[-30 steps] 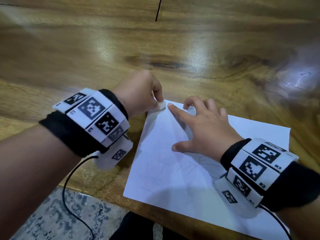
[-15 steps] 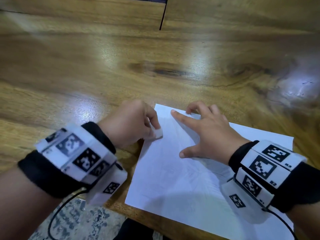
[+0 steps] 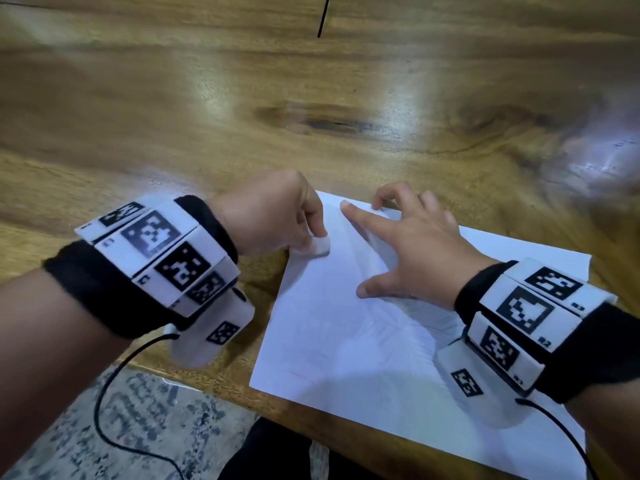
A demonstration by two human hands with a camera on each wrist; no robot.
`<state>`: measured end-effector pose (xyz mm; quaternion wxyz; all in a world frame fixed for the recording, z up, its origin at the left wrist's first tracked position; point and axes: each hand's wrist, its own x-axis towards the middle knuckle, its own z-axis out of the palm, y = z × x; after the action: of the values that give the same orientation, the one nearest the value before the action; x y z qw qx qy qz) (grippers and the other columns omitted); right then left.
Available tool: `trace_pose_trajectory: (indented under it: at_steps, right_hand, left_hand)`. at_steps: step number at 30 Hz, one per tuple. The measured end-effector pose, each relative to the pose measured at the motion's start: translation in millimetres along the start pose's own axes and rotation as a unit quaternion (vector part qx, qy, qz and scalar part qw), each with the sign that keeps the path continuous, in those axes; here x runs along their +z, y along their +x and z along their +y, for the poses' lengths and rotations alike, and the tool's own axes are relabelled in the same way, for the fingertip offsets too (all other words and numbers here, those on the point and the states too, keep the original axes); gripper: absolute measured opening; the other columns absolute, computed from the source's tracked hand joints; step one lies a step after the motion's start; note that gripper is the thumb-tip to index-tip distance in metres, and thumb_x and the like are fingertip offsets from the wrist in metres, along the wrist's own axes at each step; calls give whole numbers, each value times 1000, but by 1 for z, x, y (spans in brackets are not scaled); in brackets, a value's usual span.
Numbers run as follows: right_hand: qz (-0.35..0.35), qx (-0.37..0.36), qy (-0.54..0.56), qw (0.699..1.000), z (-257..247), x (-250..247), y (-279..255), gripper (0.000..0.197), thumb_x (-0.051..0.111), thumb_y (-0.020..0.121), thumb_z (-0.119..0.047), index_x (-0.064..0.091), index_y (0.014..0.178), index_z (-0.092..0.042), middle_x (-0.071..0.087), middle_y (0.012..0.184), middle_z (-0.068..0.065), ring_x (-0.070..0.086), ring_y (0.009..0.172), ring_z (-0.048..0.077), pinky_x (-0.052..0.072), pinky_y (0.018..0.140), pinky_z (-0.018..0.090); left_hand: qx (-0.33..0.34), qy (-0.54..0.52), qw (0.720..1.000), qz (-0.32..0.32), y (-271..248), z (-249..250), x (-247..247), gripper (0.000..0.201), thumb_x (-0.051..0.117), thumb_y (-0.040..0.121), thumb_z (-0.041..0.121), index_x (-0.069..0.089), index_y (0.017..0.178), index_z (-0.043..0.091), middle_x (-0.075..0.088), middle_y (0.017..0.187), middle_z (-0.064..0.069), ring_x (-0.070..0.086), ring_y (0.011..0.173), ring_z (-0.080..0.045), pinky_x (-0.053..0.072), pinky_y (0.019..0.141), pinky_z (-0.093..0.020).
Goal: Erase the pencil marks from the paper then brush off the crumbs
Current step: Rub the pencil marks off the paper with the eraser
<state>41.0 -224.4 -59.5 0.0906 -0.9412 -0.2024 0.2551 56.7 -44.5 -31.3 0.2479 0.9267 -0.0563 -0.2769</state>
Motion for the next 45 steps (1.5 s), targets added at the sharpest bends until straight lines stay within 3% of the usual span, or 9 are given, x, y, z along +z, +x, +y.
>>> trace_pose_trajectory:
  at_steps: [5, 12, 17, 21, 25, 29, 33, 39, 45]
  right_hand:
    - [-2, -1, -2, 1000, 0, -1, 0, 99, 70, 60, -62, 9, 139, -54, 14, 129, -10, 20, 110, 17, 23, 98, 33]
    - [-5, -6, -4, 1000, 0, -1, 0, 99, 69, 62, -62, 8, 139, -53, 12, 129, -10, 18, 109, 16, 22, 98, 33]
    - [-3, -12, -6, 1000, 1, -1, -1, 99, 68, 63, -62, 6, 140, -51, 11, 127, -10, 16, 101, 13, 22, 93, 30]
    - [-3, -9, -3, 1000, 1, -1, -1, 99, 68, 62, -62, 7, 139, -52, 10, 127, -11, 9, 95, 10, 21, 97, 31]
    - [-7, -9, -7, 1000, -1, -1, -1, 100, 67, 64, -62, 5, 140, -51, 11, 131, -10, 16, 108, 14, 21, 100, 32]
    - [6, -5, 7, 1000, -1, -1, -3, 101, 70, 63, -59, 11, 144, -42, 16, 135, -10, 19, 118, 15, 22, 104, 31]
    - [22, -6, 31, 999, -2, 0, -5, 96, 72, 64, -55, 20, 144, -38, 21, 137, -11, 21, 116, 14, 25, 104, 28]
    - [17, -4, 22, 1000, -2, -1, -5, 97, 71, 64, -56, 19, 143, -38, 20, 136, -12, 20, 112, 14, 25, 100, 28]
    - [12, -2, 15, 1000, -3, -2, -5, 98, 70, 64, -57, 18, 144, -39, 19, 136, -12, 20, 112, 15, 26, 99, 30]
  left_hand:
    - [11, -2, 996, 90, 22, 9, -10, 14, 66, 71, 2, 72, 81, 11, 53, 56, 6, 47, 51, -8, 39, 51, -22]
    - [16, 26, 999, -10, -9, -7, 8, 11, 76, 68, 13, 72, 75, 21, 65, 62, 9, 52, 50, 1, 37, 49, -4]
    - [1, -1, 998, 67, 21, 9, -8, 11, 68, 74, 10, 71, 84, 13, 55, 60, 6, 48, 53, -7, 35, 46, -19]
    - [13, 33, 999, 37, -1, 3, 5, 7, 70, 71, 18, 71, 78, 15, 62, 63, 2, 54, 59, -13, 39, 53, -18]
    - [17, 32, 999, -3, -18, -3, 17, 10, 69, 72, 15, 72, 81, 19, 71, 75, -2, 64, 71, -16, 49, 65, -23]
    - [8, 26, 1000, 7, -16, -6, 18, 12, 69, 73, 12, 71, 82, 19, 68, 72, 1, 63, 69, -16, 48, 63, -22]
    - [-7, -12, 1000, -27, -11, -9, 9, 12, 74, 69, 13, 70, 77, 21, 67, 64, 8, 59, 54, -1, 48, 57, -20]
    - [-1, -40, 998, 56, 22, 2, -9, 12, 71, 71, 5, 67, 77, 15, 62, 62, -3, 60, 58, -20, 53, 64, -33]
    - [6, -1, 1000, 20, 12, 5, 3, 8, 71, 71, 14, 69, 78, 17, 59, 60, 4, 55, 56, -15, 43, 55, -23]
